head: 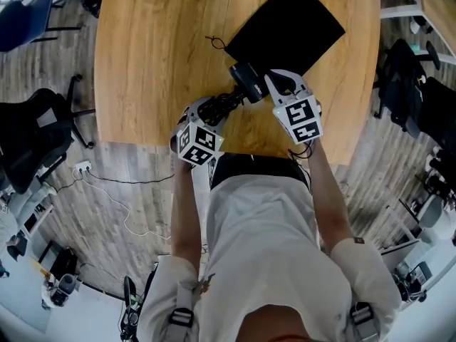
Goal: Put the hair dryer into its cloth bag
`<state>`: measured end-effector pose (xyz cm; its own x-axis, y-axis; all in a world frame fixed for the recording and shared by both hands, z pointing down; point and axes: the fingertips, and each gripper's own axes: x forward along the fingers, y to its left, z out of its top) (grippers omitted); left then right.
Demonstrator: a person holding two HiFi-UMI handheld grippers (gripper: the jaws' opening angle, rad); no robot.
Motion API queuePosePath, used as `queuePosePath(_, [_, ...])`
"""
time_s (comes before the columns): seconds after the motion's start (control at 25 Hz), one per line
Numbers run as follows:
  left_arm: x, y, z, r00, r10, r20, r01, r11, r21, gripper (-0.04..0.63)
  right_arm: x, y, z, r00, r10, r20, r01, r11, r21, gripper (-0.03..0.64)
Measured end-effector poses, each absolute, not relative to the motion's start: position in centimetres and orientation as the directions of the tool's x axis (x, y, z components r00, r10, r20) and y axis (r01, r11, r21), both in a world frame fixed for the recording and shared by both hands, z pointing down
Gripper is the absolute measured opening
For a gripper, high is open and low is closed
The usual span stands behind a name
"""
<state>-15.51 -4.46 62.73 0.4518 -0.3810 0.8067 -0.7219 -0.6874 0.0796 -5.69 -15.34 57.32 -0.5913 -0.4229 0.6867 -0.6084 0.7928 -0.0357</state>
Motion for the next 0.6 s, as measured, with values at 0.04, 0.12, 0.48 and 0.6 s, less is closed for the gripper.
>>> queuePosePath(0.04, [-15.3,-4.6,62.8,0.45,-0.38,0.808,-0.721,-0.688,0.078,0.239,-5.5,-15.3,57.2,-0.594,-0.422,0.685,-0.606,0.795,-0.037,0.028])
queuePosePath(0.12, [-14.9,-4.9,62.8,0.447,-0.378,0.811,-0.72,-0.69,0.076,0.239,-5.3,-15.2,57.1,-0.6,-0.421,0.681,-0.603,0.797,-0.039,0.028])
queuePosePath(0.48, [-13.4,-6.2,62.7,0.446,-0.377,0.812,-0.716,-0.695,0.071,0.239,-4.9,-14.7,56.4,-0.618,-0.417,0.667,-0.593,0.804,-0.047,0.028])
queuePosePath(0.6, [-13.2,-6.7,62.9,0.444,-0.376,0.813,-0.716,-0.695,0.069,0.239,-5.1,-14.7,56.3,-0.622,-0.414,0.665,-0.587,0.808,-0.046,0.028])
